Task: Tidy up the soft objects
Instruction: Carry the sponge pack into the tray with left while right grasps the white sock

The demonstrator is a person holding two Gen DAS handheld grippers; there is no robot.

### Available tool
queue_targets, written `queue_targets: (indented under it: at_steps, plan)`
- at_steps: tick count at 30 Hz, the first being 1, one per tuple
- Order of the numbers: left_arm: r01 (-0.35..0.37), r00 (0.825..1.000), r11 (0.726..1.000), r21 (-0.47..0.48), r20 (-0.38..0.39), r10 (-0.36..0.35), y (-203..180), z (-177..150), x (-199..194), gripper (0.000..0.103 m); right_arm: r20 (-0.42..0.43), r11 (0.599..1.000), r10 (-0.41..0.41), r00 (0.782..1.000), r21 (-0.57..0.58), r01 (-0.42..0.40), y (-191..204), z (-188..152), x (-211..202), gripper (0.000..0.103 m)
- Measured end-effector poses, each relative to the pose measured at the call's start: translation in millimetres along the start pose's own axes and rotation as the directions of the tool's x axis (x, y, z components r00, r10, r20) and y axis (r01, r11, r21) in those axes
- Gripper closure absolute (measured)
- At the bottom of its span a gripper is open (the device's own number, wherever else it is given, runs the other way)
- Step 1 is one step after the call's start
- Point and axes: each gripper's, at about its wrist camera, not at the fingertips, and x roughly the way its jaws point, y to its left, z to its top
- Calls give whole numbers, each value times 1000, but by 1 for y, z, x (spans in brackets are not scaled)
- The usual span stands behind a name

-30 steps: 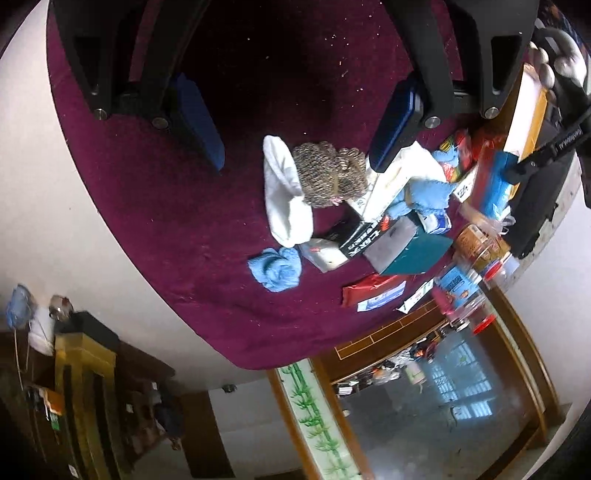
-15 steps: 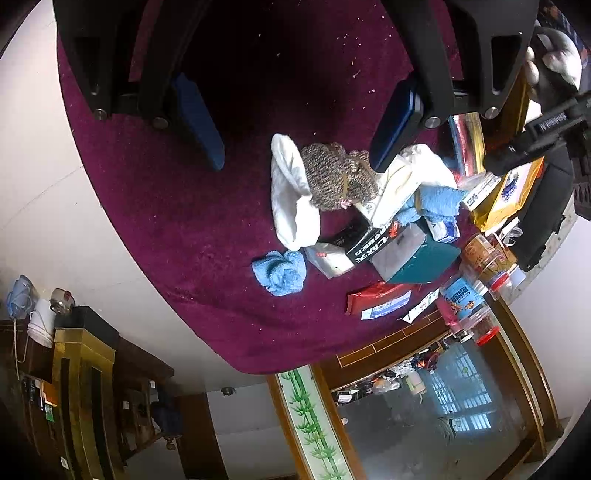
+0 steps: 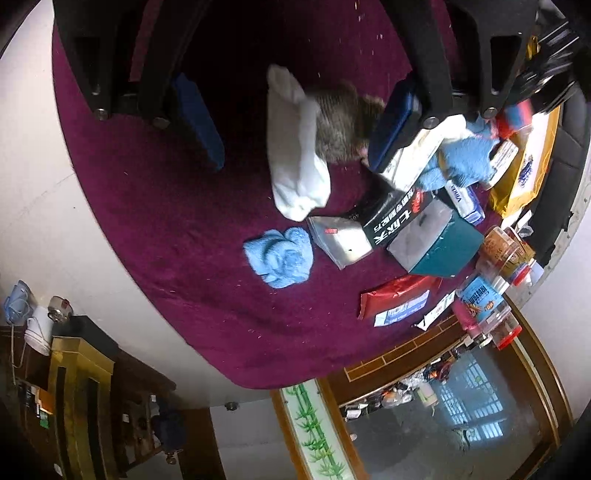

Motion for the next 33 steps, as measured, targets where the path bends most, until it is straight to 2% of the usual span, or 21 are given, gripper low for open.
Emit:
queue_targets:
  at_steps: [1,2,6,10,13,16,21,24,29,31,33]
  plan:
    - [13,1000,1000,-7,8,-13,1,0,-6,53,-25,1000,12,1000,11,-12,-2,1,6,76]
    - [30,999,999,-15,20,-30,2,-1,-16,53,-36,999,41,998,33,-40,-5,1,7,91]
    - [90,994,994,-58,65,-86,14,-5,-55,53,13,997,51,999,58,-52,-8,-1,-16,93]
    - [124,987,982,-140,116,-108,56,-9,-95,53,99,996,72,993,37,-76,5,2,-59,93]
    - [114,986,969,-218,147,-83,97,-16,-119,53,145,989,148,978,-4,-149,29,6,-92,93]
    - [40,987,956,-289,164,8,140,-26,-139,53,149,973,227,962,-73,-219,67,5,-110,93]
    - [-42,986,906,-422,128,105,211,-37,-149,53,50,930,342,938,-162,-331,144,-2,-100,93]
    - [-70,989,875,-479,83,125,246,-35,-138,53,-29,906,380,924,-191,-379,194,-7,-75,93]
    - [-105,988,851,-515,39,146,278,-24,-112,52,-179,873,422,889,-182,-452,269,-20,-22,93]
    - [-117,988,848,-517,28,154,286,-15,-100,51,-214,868,429,877,-169,-466,292,-24,-5,93]
    - [-124,987,840,-528,22,159,293,-10,-92,41,-240,868,430,870,-154,-472,314,-25,16,93]
